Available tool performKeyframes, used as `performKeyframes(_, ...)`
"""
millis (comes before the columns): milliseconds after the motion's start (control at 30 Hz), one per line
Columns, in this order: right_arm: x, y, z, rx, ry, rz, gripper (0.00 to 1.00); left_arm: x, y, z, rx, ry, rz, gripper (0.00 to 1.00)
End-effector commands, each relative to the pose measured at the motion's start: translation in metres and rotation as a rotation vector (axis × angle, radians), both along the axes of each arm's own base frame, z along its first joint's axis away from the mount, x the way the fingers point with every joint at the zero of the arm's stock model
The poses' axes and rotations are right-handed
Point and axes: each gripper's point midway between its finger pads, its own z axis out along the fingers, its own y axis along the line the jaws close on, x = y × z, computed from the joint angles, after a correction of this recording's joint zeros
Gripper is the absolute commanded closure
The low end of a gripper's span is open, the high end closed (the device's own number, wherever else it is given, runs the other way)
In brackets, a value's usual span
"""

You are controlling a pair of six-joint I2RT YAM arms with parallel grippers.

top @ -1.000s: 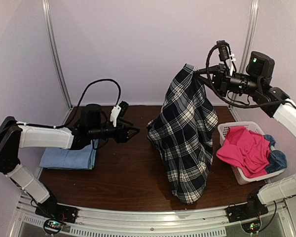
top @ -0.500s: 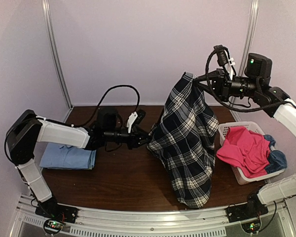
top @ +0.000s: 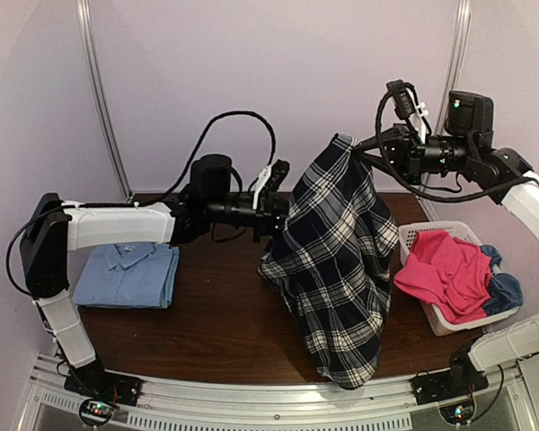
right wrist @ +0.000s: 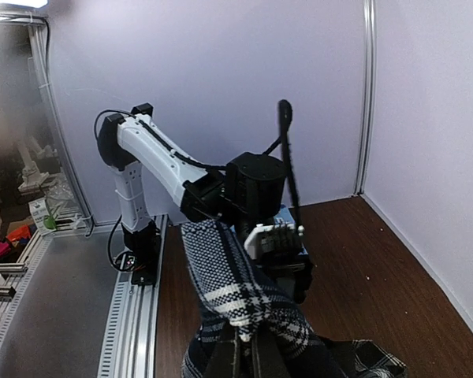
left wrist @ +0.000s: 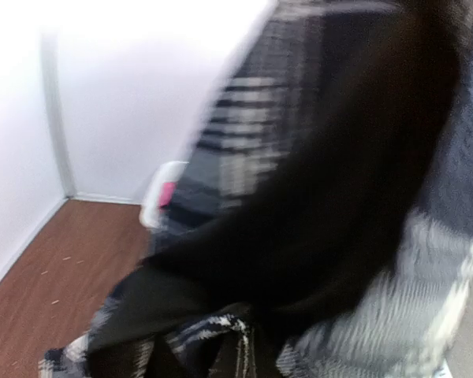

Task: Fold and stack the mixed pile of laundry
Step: Flatten out the crumpled skirt at the center of the board.

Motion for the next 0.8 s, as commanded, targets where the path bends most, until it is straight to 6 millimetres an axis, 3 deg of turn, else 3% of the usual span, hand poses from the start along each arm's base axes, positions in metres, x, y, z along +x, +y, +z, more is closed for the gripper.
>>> performKeyframes(0,0.015,-0.006,0.008,-0.029,-0.101,-0.123,1.0,-0.123,-0.026,0.01,0.011,-0.09,-0.379,1.0)
performKeyframes(67,0.019,-0.003,0.01,-0.027,-0.101,-0.116,1.0,-0.148,-0.034,-0.002,0.03,-0.09,-0.424,1.0)
performKeyframes(133,0.015,0.004,0.018,-0.006,-0.104,-0.072,1.0,-0.15,-0.047,-0.014,0.027,-0.079,-0.389,1.0)
performKeyframes(233,-0.002,0.017,0.034,0.045,-0.137,-0.004,1.0,-0.104,-0.078,-0.045,0.06,0.029,-0.216,1.0)
performKeyframes(300,-0.015,0.018,0.049,0.079,-0.16,0.034,1.0,-0.067,-0.093,-0.086,0.112,0.102,-0.062,0.95)
performKeyframes(433,-0.035,0.004,0.076,0.119,-0.223,0.01,1.0,-0.004,-0.08,-0.149,0.252,0.208,0.263,0.86)
performKeyframes(500,-0.039,-0.006,0.084,0.119,-0.252,-0.033,1.0,0.008,-0.061,-0.164,0.31,0.215,0.338,0.72)
performKeyframes(567,-0.037,-0.012,0.082,0.105,-0.269,-0.081,1.0,0.005,-0.045,-0.158,0.33,0.163,0.356,0.45)
performKeyframes(600,-0.032,-0.015,0.079,0.098,-0.27,-0.114,1.0,0.001,-0.037,-0.15,0.34,0.128,0.358,0.26)
performKeyframes(633,-0.027,-0.019,0.074,0.089,-0.269,-0.151,1.0,-0.002,-0.029,-0.138,0.342,0.089,0.361,0.17)
performKeyframes(767,-0.003,-0.033,0.049,0.061,-0.25,-0.29,1.0,-0.006,0.006,-0.092,0.328,-0.048,0.432,0.13)
